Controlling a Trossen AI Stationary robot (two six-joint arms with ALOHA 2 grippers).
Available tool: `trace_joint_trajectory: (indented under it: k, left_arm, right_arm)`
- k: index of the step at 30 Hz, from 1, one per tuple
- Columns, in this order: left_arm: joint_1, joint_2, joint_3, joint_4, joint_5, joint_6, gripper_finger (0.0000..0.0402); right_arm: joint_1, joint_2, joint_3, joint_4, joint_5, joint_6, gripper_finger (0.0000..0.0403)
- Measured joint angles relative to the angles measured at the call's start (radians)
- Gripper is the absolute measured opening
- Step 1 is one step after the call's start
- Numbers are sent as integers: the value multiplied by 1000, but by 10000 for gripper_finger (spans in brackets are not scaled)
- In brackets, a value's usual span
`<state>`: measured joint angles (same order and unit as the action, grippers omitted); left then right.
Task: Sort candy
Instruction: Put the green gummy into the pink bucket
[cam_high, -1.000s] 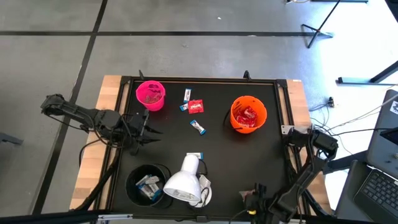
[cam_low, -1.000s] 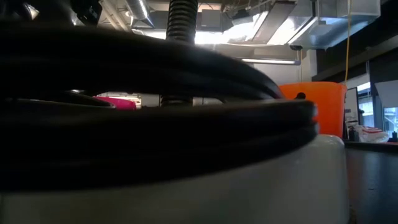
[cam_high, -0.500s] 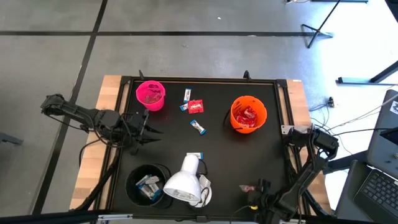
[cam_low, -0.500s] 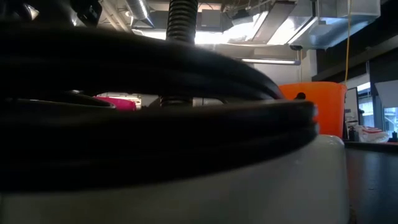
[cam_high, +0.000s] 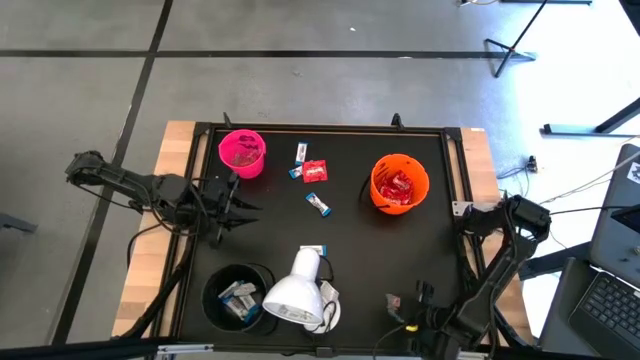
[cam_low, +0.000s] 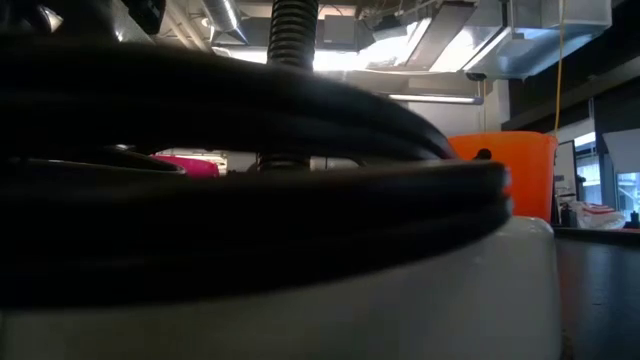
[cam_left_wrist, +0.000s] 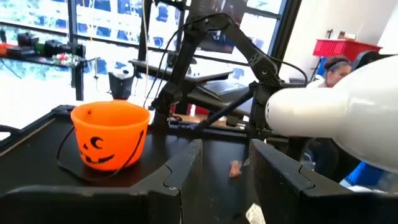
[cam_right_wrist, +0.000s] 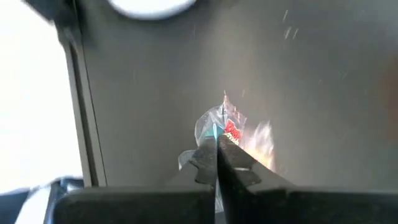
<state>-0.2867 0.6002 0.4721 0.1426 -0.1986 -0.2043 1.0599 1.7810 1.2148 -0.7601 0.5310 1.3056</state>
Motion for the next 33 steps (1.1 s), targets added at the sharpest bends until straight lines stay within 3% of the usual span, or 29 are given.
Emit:
trace_joint_trajectory:
  k: [8,13,25,33]
  left_arm:
    - [0,78,0,78,0,30,126]
    - [0,158,0,134,1,42,126]
    - [1,297,0,299,1,153,126]
    - [1,317,0,303,2,156,126]
  right_arm:
    - [-13,-52,0,-8,291,-34,2]
    - [-76,-72,0,-15,369,-86,2]
    - [-317,-168,0,28,397,-400,1]
    - [-450,-247,1,157,264,-648,1]
